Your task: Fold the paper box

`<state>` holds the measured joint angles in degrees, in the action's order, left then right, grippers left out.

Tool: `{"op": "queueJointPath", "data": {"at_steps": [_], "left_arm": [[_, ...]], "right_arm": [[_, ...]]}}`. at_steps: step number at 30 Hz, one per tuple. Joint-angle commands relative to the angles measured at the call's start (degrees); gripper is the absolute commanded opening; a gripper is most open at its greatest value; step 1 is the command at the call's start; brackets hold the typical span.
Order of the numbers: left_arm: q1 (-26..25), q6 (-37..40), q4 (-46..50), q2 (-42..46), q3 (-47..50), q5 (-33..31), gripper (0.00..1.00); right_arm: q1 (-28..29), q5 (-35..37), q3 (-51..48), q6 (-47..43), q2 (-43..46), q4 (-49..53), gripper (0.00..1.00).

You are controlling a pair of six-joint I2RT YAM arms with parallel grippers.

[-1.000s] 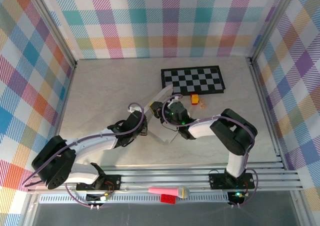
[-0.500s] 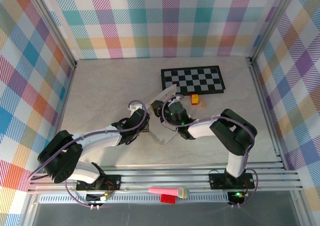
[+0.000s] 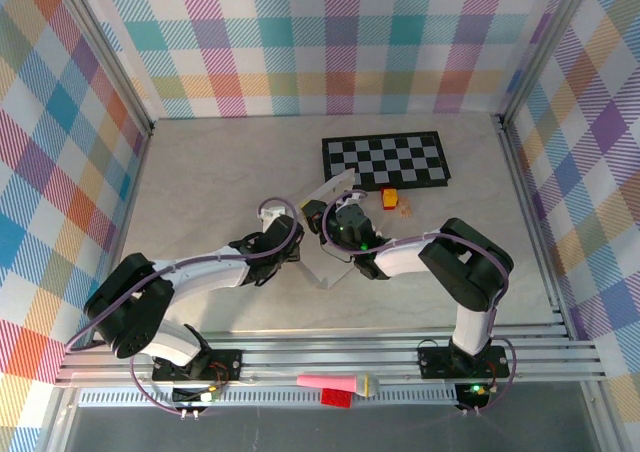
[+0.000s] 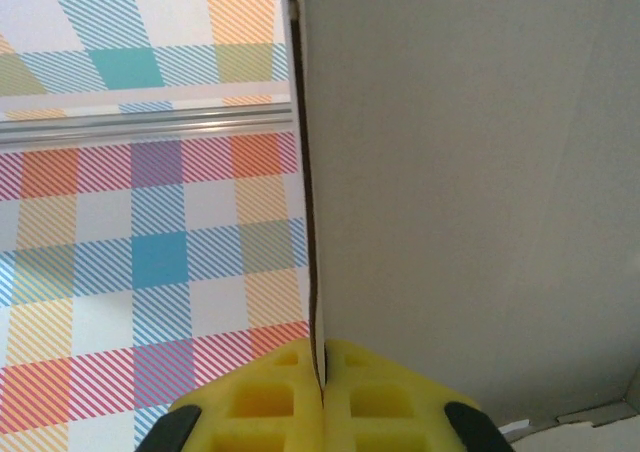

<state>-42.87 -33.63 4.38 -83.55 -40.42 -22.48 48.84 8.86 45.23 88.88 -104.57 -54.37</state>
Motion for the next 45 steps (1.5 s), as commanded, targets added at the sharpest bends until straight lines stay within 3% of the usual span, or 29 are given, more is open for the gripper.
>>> {"op": "queueJointPath", "data": {"at_steps": [1, 9, 18, 24, 27, 34, 45], "left_arm": [[0.5, -1.7, -0.3, -1.5, -2.0, -2.6, 0.16], [0.5, -2.7, -0.9, -2.7, -2.9, -3.0, 0.00], [0.4, -3.1, -1.3, -3.7, -4.0, -3.6, 0.00], [0.6, -1.8, -2.6, -5.3, -4.6, -3.5, 0.26], [0.8, -1.3, -2.8, -5.9, -5.0, -4.0, 0.28], [0.9, -1.4, -2.1, -5.7, -5.1, -5.4, 0.01], [0.9, -5.0, 1.4, -5.9, -7.1, -7.9, 0.00]], "right_arm": [[2.1, -2.8, 0.7, -0.5, -1.3, 3.2, 0.00], [2.1, -2.9, 0.7, 0.6, -0.9, 4.0, 0.00], [2.1, -2.8, 0.9, 1.4, -0.5, 4.9, 0.00], [2.1, -2.1, 0.3, 2.0, 0.2, 5.3, 0.00], [2.2, -1.9, 0.0, 2.1, 0.5, 5.5, 0.00], [2.1, -2.2, 0.3, 2.3, 0.3, 5.9, 0.00], [2.1, -2.3, 0.5, 2.7, 0.8, 7.2, 0.00]]}}
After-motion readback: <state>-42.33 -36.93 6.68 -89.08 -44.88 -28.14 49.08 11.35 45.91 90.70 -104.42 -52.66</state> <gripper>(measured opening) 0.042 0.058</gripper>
